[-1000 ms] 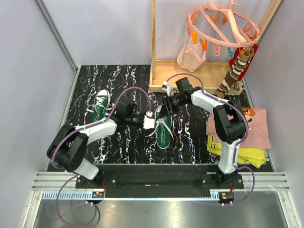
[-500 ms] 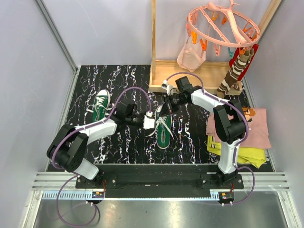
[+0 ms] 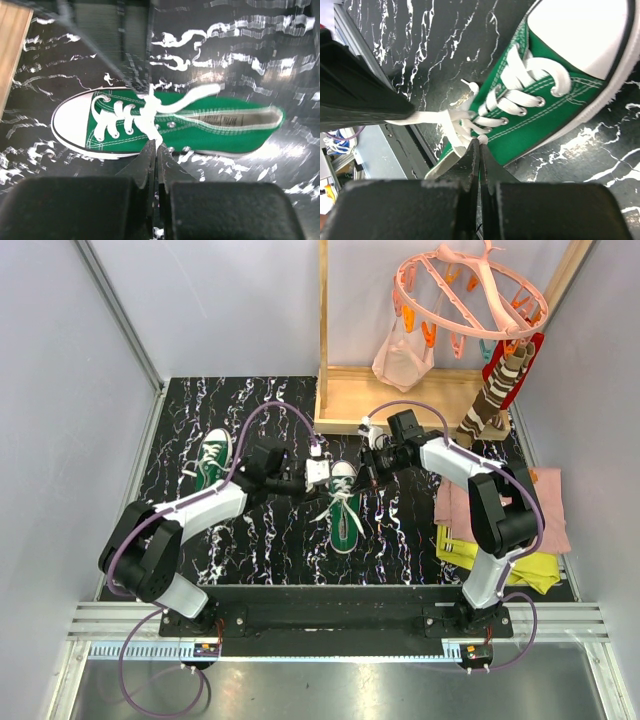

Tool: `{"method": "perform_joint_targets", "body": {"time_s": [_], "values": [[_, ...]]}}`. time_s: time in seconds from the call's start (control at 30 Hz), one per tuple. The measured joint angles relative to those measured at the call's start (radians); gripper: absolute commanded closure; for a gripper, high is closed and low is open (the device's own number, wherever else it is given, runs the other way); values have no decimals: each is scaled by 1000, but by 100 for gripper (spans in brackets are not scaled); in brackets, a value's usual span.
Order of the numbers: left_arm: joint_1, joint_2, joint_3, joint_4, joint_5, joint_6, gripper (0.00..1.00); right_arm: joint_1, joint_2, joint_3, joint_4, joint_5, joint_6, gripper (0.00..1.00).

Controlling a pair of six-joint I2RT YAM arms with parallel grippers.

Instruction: Tie the shoes

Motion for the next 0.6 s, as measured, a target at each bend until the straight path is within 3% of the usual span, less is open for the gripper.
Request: {"method": "perform_joint_targets", "body": {"time_s": [0.4,0.6], "values": [[34,74,85,-66,-37,-446,100,-29,-3,-24,2,26,-43,100],[103,135,116,-92,-45,-647,100,-33,-22,-67,4,36,-68,100]]}}
